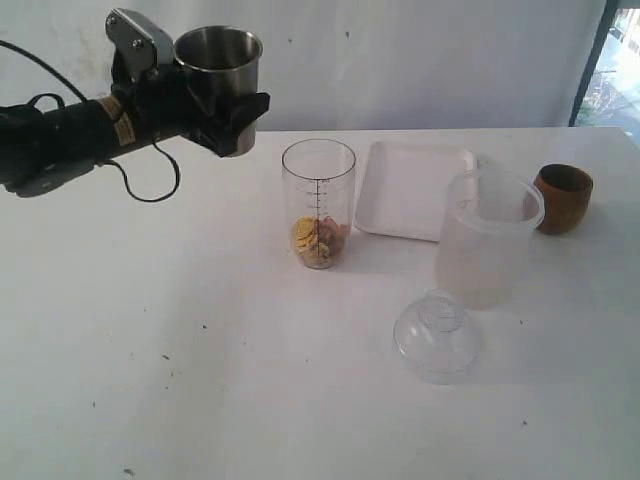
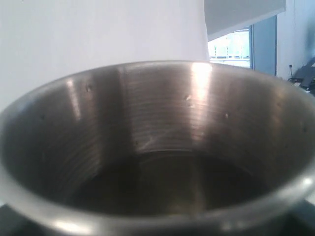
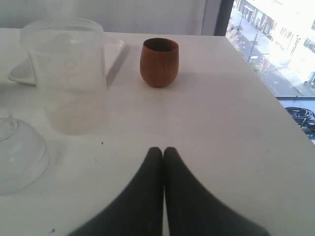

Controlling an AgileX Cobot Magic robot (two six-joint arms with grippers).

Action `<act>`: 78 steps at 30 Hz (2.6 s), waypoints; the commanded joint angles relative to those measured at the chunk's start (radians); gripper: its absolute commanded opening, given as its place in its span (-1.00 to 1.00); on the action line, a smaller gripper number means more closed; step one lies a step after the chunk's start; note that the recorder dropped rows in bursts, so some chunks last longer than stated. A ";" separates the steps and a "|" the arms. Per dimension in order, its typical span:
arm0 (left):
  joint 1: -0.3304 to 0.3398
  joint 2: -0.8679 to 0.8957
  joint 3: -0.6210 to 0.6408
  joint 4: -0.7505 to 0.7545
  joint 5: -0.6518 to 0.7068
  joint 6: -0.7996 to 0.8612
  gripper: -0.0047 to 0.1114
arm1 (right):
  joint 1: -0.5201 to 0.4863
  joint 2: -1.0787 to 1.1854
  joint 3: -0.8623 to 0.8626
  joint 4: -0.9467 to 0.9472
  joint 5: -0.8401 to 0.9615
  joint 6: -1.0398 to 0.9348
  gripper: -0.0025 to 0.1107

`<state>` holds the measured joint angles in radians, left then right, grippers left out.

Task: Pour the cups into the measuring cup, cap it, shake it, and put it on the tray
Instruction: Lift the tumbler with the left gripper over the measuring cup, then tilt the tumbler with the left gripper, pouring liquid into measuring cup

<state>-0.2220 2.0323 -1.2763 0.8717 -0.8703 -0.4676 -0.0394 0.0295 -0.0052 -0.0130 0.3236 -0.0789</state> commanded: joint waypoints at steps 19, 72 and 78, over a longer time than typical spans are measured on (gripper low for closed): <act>-0.053 0.247 -0.331 -0.030 0.018 0.159 -0.92 | 0.004 -0.003 0.005 0.000 -0.007 0.003 -0.96; -0.099 0.248 -0.343 -0.137 -0.036 0.760 -0.92 | 0.004 -0.003 0.005 0.000 -0.007 0.003 -0.96; -0.099 0.248 -0.343 -0.135 -0.036 0.802 -0.92 | 0.004 -0.003 0.005 0.000 -0.007 0.003 -0.96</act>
<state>-0.3187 2.2991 -1.6033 0.7743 -0.8592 0.3074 -0.0394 0.0295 -0.0052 -0.0111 0.3236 -0.0789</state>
